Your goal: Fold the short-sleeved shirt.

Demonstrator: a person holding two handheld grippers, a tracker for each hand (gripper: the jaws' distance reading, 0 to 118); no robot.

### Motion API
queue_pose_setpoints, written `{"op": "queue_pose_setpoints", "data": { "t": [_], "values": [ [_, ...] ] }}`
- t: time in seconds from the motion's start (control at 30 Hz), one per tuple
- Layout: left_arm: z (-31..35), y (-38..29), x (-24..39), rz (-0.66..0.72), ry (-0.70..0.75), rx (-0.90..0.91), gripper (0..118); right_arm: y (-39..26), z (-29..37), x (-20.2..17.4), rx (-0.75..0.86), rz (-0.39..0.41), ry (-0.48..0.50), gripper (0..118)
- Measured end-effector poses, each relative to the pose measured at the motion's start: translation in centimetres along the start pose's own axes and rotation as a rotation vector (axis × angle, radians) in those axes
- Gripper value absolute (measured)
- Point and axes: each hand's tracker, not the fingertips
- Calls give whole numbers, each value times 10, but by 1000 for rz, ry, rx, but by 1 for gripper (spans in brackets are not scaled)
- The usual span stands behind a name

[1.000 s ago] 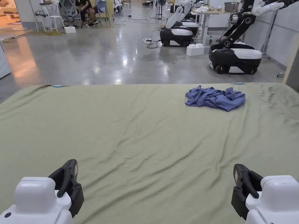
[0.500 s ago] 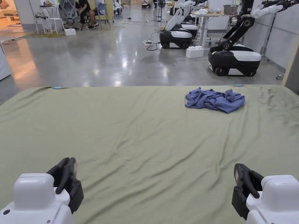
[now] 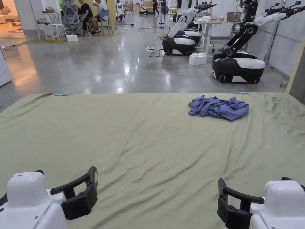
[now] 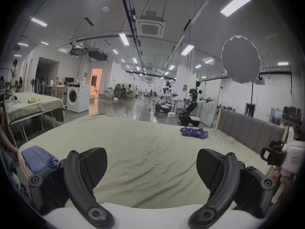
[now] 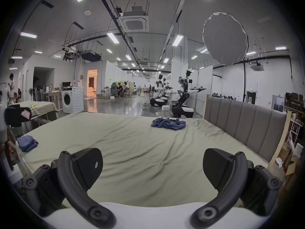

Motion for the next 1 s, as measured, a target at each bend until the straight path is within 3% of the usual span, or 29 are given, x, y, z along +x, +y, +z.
{"op": "queue_pose_setpoints", "data": {
  "t": [0.1,0.27,0.4,0.6,1.0],
  "values": [
    [3,-2,14,-89,71,24,117,0,-3,0,-4,-18,2,118],
    [4,-1,17,-58,52,27,117,2,-4,1,-13,-41,15,118],
    [-2,0,13,50,28,-10,117,2,-4,1,-12,-38,17,118],
    [-5,-1,13,30,83,-12,117,4,-6,0,-19,-33,26,118],
    [-5,-2,16,45,28,-35,117,5,-7,-4,-17,-35,45,118]
  ]
}}
